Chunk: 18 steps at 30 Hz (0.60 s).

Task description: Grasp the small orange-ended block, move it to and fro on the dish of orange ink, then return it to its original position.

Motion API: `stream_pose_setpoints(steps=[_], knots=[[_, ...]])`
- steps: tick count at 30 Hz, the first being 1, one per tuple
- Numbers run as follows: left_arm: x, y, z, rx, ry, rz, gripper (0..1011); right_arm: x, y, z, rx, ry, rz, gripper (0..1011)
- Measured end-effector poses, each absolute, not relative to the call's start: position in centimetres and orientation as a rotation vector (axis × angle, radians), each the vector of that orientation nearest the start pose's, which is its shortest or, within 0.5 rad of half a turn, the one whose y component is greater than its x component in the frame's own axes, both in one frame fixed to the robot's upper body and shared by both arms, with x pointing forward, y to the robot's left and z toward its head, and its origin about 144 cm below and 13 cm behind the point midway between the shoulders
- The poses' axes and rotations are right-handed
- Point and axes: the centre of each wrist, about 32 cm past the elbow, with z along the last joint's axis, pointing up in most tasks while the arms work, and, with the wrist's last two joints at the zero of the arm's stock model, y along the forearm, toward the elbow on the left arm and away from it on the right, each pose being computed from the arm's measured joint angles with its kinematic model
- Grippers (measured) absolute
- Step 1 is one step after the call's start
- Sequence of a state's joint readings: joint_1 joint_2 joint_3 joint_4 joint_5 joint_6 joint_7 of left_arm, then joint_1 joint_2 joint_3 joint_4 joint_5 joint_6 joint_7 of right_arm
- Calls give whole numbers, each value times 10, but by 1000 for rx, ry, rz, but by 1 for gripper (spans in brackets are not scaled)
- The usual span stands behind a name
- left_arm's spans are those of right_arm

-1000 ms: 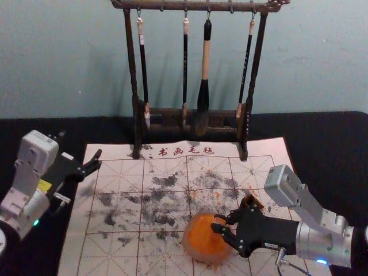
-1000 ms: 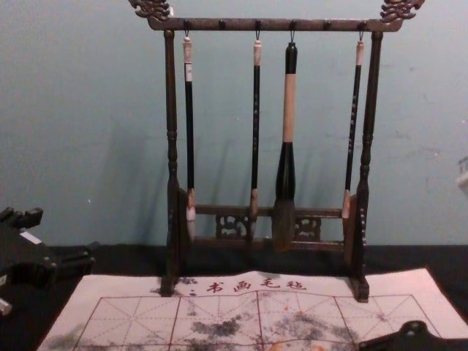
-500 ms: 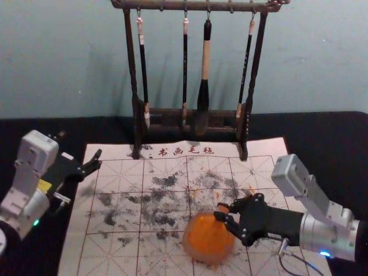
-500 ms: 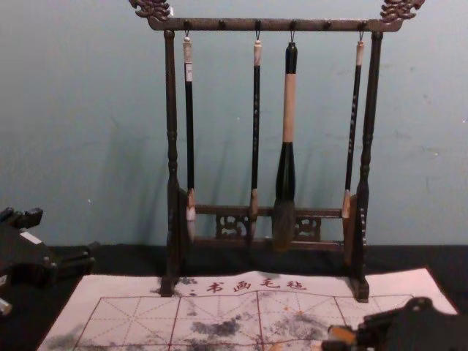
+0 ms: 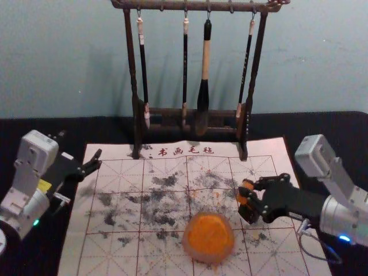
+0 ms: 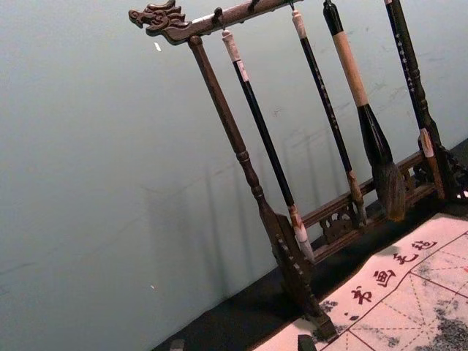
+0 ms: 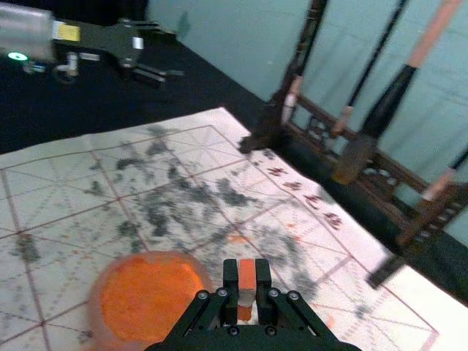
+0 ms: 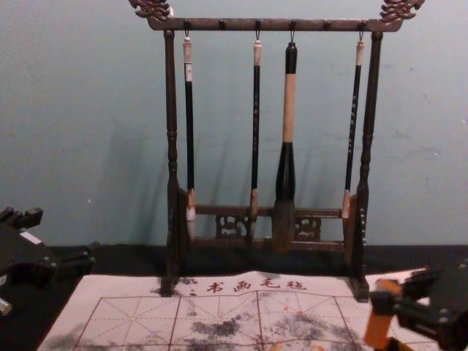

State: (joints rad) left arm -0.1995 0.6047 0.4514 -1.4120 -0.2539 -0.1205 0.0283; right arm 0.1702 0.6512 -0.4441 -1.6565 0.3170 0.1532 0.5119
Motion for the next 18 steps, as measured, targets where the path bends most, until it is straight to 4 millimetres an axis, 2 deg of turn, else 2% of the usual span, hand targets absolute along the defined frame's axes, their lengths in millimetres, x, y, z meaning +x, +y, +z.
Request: stream_pose_setpoints(steps=[6, 18], knots=[[489, 310, 1140, 304, -285, 1248, 1001, 473, -292, 1196, -395, -89, -728, 101], [489, 310, 1140, 304, -285, 1248, 1002, 469, -299, 1197, -404, -80, -750, 101]])
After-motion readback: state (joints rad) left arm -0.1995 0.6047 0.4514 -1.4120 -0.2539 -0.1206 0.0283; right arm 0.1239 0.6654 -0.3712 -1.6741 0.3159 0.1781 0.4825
